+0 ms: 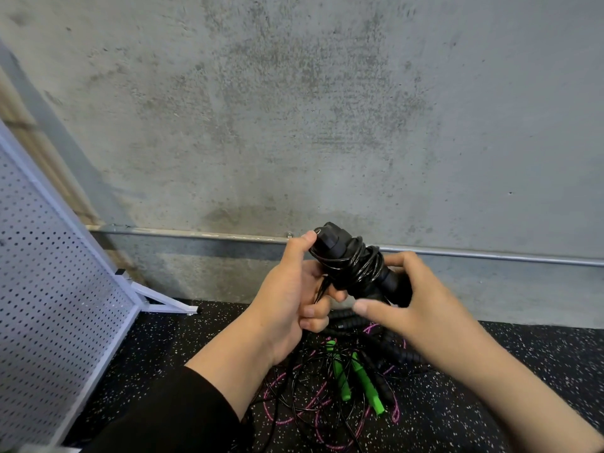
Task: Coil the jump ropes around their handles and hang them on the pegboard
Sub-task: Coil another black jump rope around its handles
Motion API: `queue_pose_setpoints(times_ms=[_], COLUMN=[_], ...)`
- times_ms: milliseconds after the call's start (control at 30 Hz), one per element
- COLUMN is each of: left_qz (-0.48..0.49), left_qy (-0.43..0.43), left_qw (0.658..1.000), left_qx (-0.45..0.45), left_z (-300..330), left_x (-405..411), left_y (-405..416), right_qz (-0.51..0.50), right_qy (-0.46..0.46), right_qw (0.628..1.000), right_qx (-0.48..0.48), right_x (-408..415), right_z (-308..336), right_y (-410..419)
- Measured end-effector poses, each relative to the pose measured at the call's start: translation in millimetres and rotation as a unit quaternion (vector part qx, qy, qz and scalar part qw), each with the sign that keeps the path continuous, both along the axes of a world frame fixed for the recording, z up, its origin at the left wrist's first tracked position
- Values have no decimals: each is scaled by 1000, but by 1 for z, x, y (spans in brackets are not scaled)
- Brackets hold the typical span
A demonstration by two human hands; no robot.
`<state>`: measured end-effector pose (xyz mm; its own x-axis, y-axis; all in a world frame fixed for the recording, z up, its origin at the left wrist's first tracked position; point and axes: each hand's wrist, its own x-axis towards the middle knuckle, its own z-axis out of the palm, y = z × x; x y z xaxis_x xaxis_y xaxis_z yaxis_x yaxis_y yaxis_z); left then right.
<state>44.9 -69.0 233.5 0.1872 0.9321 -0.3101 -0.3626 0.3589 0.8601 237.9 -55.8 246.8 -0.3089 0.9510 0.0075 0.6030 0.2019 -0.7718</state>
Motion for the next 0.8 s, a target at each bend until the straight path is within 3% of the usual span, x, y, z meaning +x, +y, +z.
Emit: queue_pose_setpoints(times_ms=[133, 267, 433, 500, 700, 800], left_qz=[-27, -36, -61, -74, -78, -82], left_qy=[-1, 15, 40, 54, 91, 140], left_qw=[999, 998, 996, 994, 992, 986], left_qx=[19, 43, 52, 51, -25, -38], left_z=[1, 2, 1, 0, 3, 2], left_x=[6, 10, 9, 9, 5, 0], left_y=[-4, -6, -7, -7, -3, -1], right_qz=[-61, -18, 1, -20, -59, -66], right_qy=[96, 221, 256, 266, 226, 119], right_qw=[993, 939, 895, 895, 945, 984], right_qx=[-35, -262, -365, -358, -228, -111], right_x=[1, -1, 2, 3, 4, 9], right_z=[9, 15, 20, 17, 21, 21], right_y=[3, -2, -3, -1, -1, 6])
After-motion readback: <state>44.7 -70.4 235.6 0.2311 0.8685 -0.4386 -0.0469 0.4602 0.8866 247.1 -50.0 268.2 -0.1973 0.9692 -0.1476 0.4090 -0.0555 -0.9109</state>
